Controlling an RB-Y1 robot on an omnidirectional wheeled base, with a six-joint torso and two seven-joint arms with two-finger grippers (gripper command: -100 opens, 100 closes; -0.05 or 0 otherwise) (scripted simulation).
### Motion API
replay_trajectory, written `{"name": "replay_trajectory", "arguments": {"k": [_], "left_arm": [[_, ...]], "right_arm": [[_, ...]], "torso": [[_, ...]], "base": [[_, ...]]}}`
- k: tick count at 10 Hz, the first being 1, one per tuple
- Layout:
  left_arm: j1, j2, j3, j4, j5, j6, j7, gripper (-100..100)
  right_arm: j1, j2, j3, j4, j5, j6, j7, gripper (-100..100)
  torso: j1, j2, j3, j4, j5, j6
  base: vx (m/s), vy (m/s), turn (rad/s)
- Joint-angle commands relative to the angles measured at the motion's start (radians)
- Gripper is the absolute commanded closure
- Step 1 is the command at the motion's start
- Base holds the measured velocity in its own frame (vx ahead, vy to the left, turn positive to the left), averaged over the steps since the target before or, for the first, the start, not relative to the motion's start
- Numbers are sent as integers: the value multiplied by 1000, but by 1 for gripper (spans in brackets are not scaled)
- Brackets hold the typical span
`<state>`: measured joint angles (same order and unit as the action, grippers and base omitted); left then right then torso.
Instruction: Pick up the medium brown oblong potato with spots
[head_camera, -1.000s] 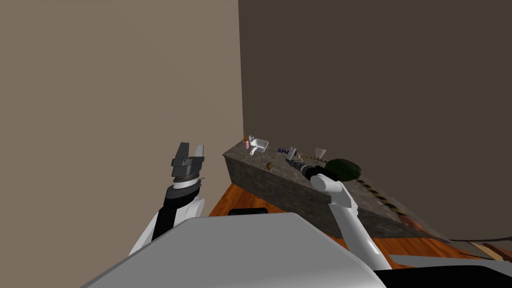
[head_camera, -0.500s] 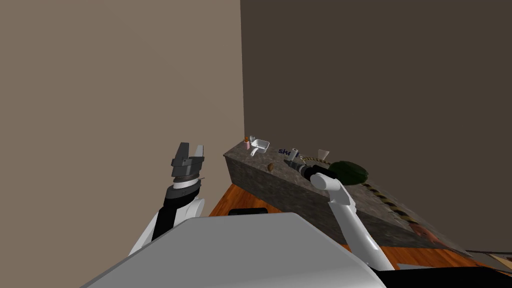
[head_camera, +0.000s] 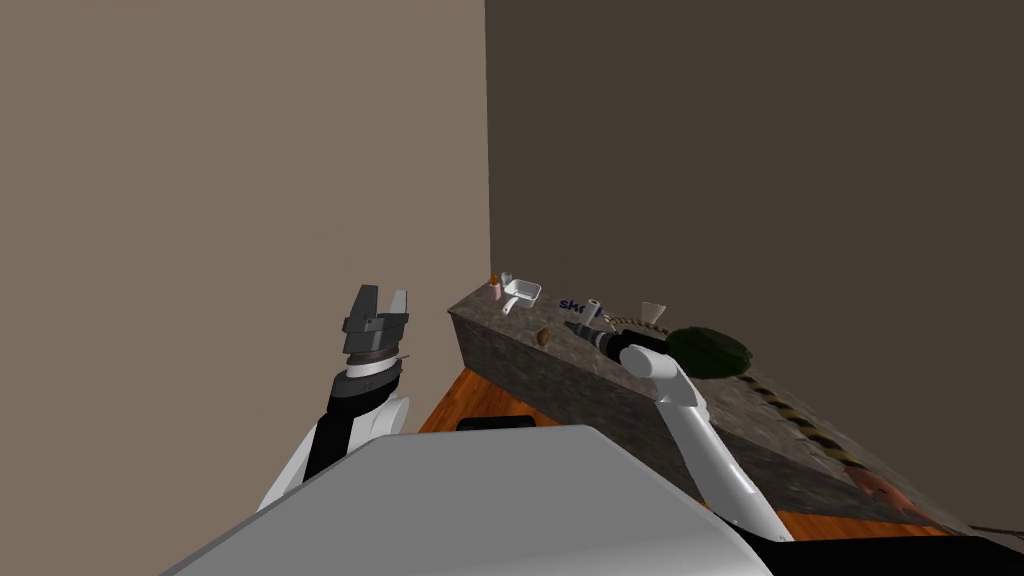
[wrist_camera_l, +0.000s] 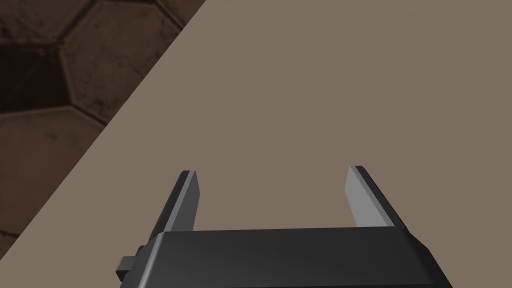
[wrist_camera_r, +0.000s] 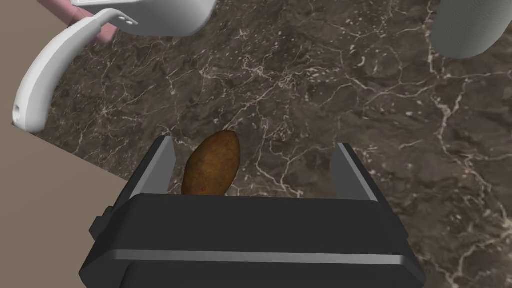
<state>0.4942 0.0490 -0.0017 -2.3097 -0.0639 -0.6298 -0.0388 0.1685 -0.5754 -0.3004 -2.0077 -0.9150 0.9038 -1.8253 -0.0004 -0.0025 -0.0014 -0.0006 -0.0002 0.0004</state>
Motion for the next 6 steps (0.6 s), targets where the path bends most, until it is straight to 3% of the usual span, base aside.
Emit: {"name": "replay_trajectory", "arguments": {"k": [1,6], "left_arm": [[0,0,0,0,0,0,0,0],[0,0,0,0,0,0,0,0]], "right_arm": [[-2,-15,15,15,-40,34,-50,-100],[-5,-38,46,42,-99,85,-181,-100]], "torso": [[0,0,0,0,0,0],[0,-1,-1,0,0,0]], "base": [[45,-7,64],[47,-5,45]]}}
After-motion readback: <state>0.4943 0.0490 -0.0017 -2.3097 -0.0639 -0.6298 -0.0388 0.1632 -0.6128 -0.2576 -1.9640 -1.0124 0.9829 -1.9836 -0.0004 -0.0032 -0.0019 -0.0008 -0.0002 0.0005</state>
